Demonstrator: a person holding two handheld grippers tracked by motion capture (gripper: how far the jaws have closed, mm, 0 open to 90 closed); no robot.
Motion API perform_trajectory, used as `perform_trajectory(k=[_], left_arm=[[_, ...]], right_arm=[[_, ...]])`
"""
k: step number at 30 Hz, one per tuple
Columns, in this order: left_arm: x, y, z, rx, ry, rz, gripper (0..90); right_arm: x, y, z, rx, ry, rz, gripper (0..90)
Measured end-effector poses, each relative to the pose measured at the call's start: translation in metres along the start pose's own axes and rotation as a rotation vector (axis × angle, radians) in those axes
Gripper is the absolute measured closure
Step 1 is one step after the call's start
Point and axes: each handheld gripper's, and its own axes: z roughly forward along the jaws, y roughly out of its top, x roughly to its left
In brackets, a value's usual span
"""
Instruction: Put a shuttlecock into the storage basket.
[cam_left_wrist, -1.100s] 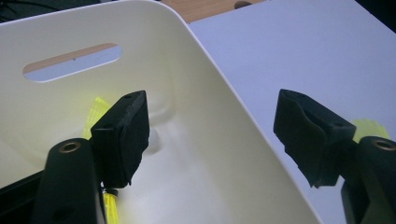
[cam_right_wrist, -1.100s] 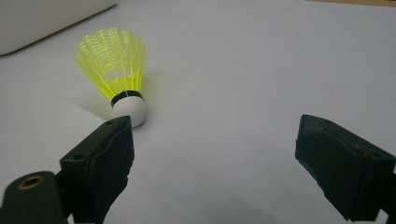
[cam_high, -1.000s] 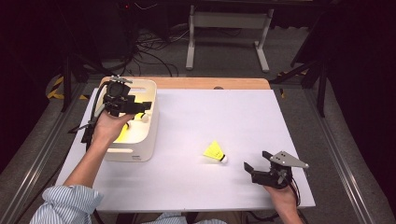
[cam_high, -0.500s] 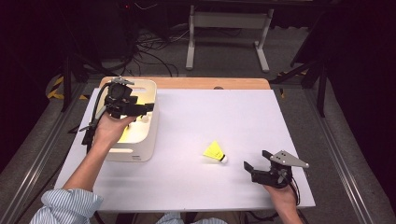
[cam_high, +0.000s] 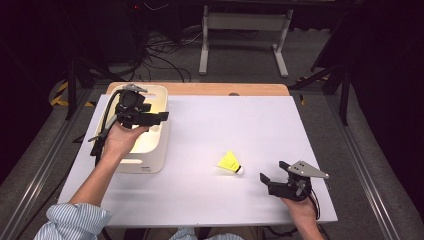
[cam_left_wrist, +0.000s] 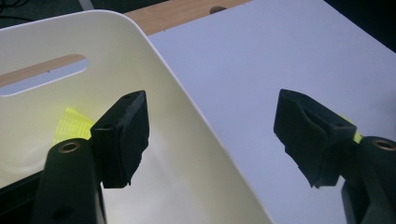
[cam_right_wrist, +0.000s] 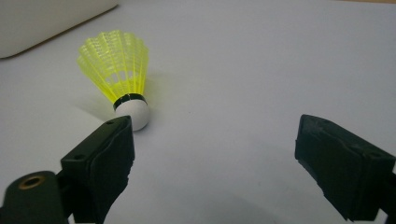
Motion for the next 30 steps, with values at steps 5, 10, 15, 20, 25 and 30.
perform_trajectory(k=[5,10,15,20,25,30], left_arm=[[-0.003,0.0,0.0,0.003,-0.012,0.004,27.9],[-0.006,-0.001,0.001,0.001,-0.019,0.013,27.9],[-0.014,-0.004,0.005,0.004,-0.033,0.015,27.8],[-0.019,-0.005,0.009,0.008,-0.046,0.022,27.8],[-0.022,-0.005,0.01,-0.001,-0.057,0.024,27.9],[-0.026,-0.005,0.014,0.002,-0.068,0.032,27.9]], right_arm=[[0.0,0.0,0.0,0.0,0.003,0.002,12.8],[0.0,0.0,0.002,0.006,0.005,-0.004,12.8],[0.001,0.0,0.001,0.007,0.005,-0.003,12.8],[0.002,0.001,0.001,0.003,0.008,-0.01,12.9],[0.003,0.001,0.002,0.013,0.009,-0.018,13.0],[0.004,0.003,0.003,0.019,0.01,-0.029,12.8]])
